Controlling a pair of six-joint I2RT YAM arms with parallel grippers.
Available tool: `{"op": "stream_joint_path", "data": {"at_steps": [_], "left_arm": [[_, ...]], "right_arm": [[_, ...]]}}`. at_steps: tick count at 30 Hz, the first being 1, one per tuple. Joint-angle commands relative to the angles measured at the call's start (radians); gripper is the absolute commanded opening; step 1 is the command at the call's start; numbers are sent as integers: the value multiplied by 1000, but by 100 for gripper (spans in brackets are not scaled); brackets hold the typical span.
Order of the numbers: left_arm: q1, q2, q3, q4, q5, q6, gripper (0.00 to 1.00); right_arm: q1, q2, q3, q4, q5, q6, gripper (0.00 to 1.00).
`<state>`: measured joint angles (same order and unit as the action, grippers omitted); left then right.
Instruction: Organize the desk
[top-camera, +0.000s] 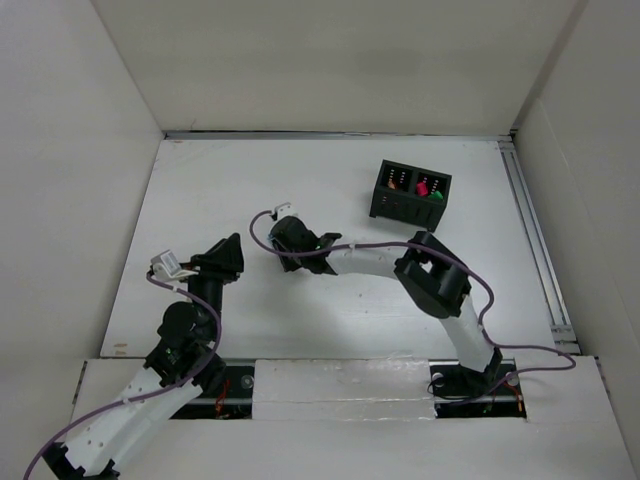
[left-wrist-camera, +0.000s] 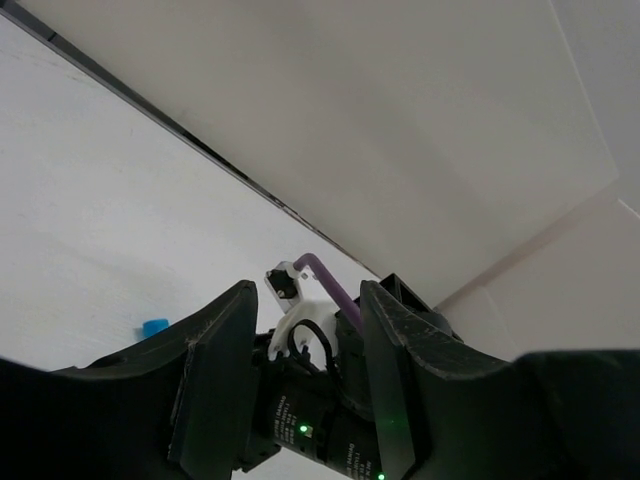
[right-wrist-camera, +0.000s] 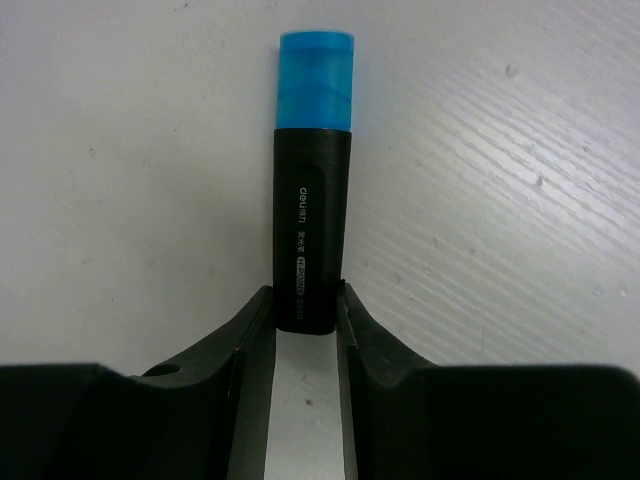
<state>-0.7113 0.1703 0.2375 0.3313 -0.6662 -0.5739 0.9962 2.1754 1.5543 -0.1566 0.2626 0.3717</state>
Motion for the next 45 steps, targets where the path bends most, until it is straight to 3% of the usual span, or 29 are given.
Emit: {"op": "stream_joint_path", "data": {"at_steps": [1,8,17,26,38,42,44,45], "left_arm": [[4,14,5,29,8,6,42],[4,78,13,61,37,26,51],[4,366,111,89,189,77,62],[4,344,82,124,205,88,63],[4,334,83,117,205,88,63],[4,331,83,117,205,88,63],[4,336,85,117,197,85,64],[4,336,85,117,195,83,64]], "right_arm": [[7,-129,-34,15,12,10,9],[-53,-422,-206,124,-5,-8,8],[-402,-837,-511,224,81,-8,12],[-692,-807,-563,239,38,9,12],[-769,-674,-511,229,15,24,14],[-769,-655,-514,215,39,29,23],[-769,-654,-511,209,58,30,39],[-769,-657,-511,209,56,30,39]]}}
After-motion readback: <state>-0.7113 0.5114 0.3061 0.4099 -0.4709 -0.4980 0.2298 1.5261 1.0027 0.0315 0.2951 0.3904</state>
